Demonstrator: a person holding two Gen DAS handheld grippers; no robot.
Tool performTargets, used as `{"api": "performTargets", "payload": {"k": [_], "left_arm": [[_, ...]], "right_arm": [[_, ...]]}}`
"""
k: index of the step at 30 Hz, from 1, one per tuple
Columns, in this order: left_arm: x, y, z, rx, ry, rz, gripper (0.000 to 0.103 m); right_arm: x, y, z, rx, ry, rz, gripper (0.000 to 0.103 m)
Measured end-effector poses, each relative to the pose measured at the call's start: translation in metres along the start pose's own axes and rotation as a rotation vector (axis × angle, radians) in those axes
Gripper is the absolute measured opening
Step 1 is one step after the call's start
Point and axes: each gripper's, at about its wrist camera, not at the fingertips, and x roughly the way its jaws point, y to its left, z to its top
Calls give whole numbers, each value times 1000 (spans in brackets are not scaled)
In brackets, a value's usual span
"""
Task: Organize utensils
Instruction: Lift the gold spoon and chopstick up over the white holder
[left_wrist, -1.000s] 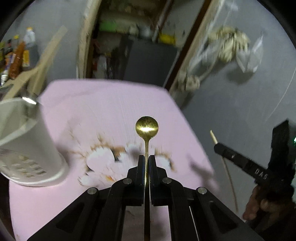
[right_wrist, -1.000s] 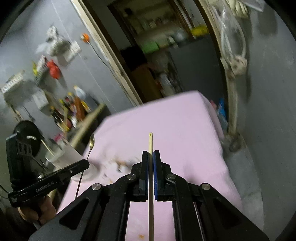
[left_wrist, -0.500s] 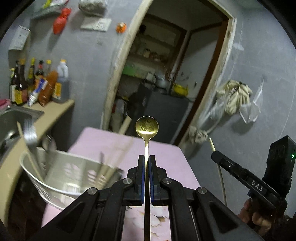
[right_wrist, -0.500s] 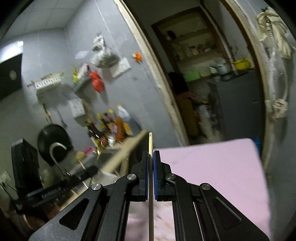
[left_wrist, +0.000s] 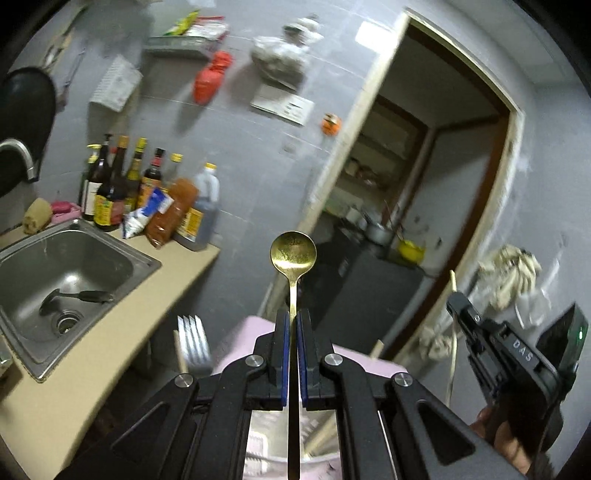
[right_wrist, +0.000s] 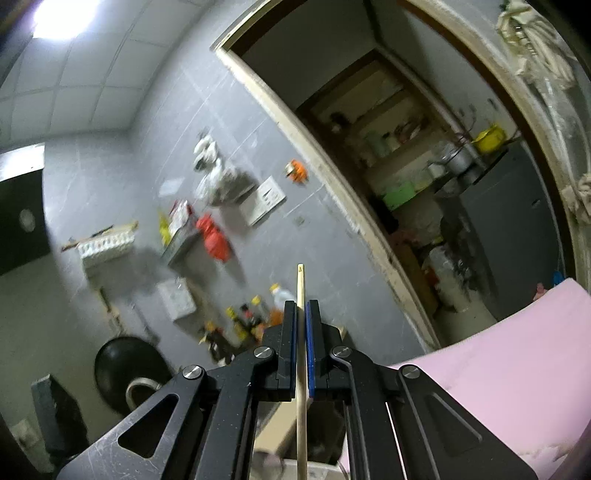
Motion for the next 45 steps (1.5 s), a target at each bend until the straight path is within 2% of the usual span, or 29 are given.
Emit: {"api": "performTargets", "payload": {"k": [9, 17, 22, 27, 45], "left_arm": [[32, 44, 5, -105, -19, -11, 4], [55, 70, -4, -213, -19, -54, 4], [61, 74, -15, -223, -19, -49, 4], [65, 65, -26, -177, -25, -29, 4], [65, 70, -36, -206, -29, -46, 4]], "right_arm": [[16, 5, -31, -41, -97, -170, 4], [17, 3, -39, -52, -172, -247, 4], [15, 5, -46, -77, -194, -283, 4], [17, 6, -54, -105, -182, -300, 4], [1, 6, -74, -159, -80, -286, 4]]}}
